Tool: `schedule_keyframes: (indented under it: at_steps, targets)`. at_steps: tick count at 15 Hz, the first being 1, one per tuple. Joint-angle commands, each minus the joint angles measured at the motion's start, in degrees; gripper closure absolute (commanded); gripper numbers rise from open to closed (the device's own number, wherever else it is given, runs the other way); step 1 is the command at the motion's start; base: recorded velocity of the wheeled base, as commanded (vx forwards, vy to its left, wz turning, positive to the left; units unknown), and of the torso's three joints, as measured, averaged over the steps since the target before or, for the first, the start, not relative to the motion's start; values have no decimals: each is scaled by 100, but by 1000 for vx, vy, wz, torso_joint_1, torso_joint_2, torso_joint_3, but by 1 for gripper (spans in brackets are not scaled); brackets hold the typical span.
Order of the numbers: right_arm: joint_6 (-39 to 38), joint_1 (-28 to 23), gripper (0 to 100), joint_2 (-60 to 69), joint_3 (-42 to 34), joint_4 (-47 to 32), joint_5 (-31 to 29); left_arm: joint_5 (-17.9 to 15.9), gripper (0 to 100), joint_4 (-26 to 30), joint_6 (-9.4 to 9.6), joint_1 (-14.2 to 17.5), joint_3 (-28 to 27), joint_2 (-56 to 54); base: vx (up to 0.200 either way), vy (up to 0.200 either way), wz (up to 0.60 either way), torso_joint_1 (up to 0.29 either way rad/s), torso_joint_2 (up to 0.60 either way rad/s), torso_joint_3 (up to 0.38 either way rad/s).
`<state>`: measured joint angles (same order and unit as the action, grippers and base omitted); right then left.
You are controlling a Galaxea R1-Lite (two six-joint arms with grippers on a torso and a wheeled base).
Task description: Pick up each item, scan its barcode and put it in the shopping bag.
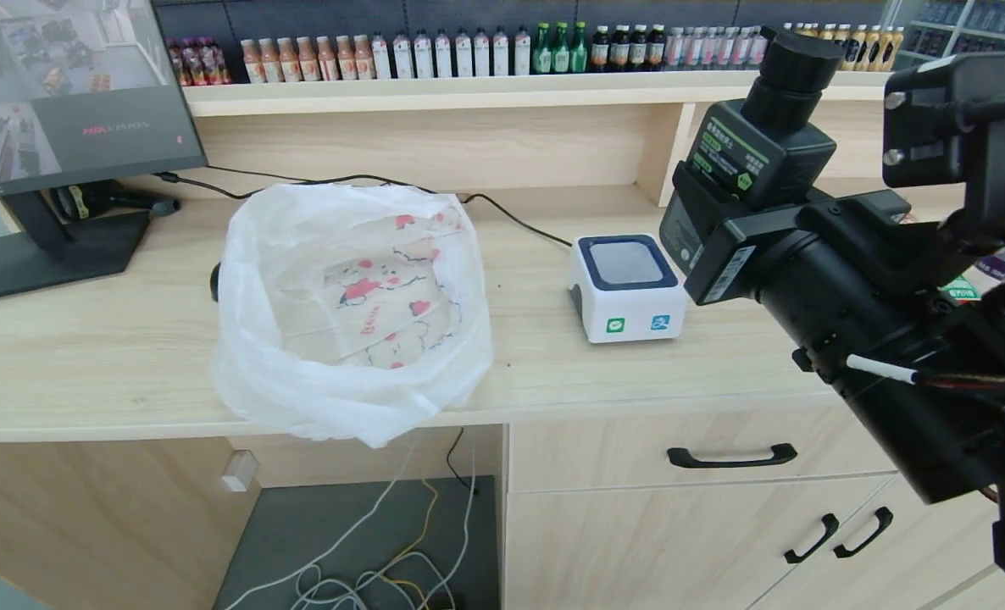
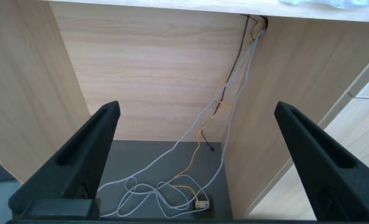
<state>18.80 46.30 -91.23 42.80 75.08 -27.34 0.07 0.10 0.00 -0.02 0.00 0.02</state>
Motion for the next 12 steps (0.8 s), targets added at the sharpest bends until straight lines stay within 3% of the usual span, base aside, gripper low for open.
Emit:
schedule_keyframes:
  at_steps: [1, 3, 12]
  targets:
    - [80, 2, 100, 0, 27, 6, -25, 1, 0, -1, 9, -6, 0, -2, 0, 0, 0, 0, 0, 0]
    - [124, 2, 100, 18, 185, 6, -368, 1, 0, -10, 0, -6, 0, -2, 0, 0, 0, 0, 0, 0]
    - [1038, -25, 100, -79, 352, -29, -351, 1, 0, -10, 0, -6, 0, -2, 0, 0, 0, 0, 0, 0]
